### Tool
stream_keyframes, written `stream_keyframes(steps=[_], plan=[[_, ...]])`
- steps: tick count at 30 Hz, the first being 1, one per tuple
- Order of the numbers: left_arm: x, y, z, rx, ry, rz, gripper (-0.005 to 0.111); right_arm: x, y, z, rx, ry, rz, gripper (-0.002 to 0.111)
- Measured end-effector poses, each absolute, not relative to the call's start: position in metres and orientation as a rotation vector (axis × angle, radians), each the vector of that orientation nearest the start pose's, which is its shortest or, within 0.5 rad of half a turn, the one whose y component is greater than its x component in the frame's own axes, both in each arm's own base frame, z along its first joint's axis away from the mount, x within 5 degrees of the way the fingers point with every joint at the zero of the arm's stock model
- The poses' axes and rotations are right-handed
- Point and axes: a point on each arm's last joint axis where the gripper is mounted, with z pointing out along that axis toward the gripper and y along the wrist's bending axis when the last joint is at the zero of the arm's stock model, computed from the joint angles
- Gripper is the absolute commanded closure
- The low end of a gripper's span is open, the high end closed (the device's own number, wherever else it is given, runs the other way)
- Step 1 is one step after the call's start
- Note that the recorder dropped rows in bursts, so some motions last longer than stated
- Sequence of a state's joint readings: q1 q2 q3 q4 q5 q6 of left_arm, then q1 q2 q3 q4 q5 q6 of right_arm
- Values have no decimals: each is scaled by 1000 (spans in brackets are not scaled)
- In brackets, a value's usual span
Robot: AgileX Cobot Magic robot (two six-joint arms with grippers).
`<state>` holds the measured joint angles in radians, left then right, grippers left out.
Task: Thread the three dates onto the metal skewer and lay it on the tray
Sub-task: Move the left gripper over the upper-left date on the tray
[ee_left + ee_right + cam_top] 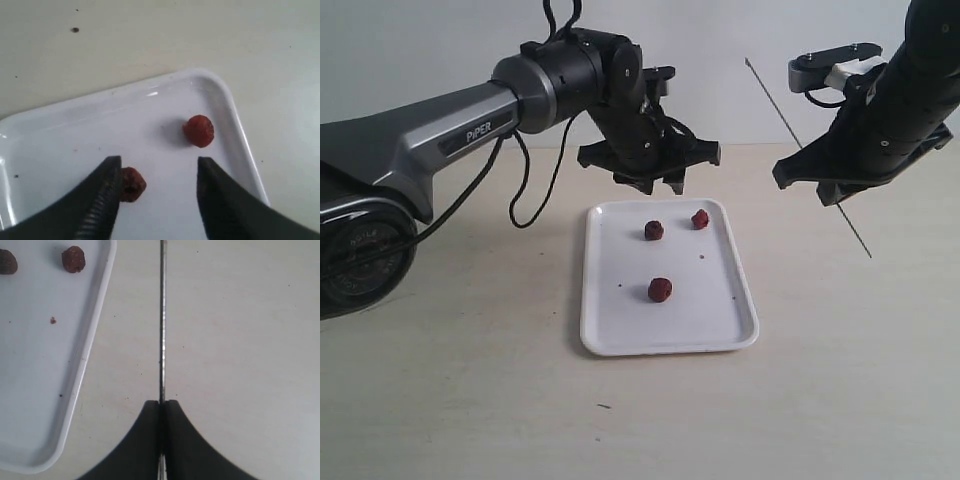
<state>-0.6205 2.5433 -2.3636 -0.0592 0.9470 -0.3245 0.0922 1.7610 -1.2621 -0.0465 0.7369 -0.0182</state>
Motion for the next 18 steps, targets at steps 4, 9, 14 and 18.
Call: stream_keyframes(steps=[4, 9, 14, 18], plan=[[449, -325, 162, 363, 2648, -385, 48, 366, 32, 230, -201, 2712, -12, 108], [450, -325, 147, 371, 2670, -359, 48, 366, 34, 230, -197, 2712, 11, 108], [450, -324, 137, 373, 2691, -328, 48, 366, 34, 230, -203, 2712, 10, 108], [451, -324, 131, 354, 2702, -320, 48, 366, 34, 230, -203, 2712, 10, 108]])
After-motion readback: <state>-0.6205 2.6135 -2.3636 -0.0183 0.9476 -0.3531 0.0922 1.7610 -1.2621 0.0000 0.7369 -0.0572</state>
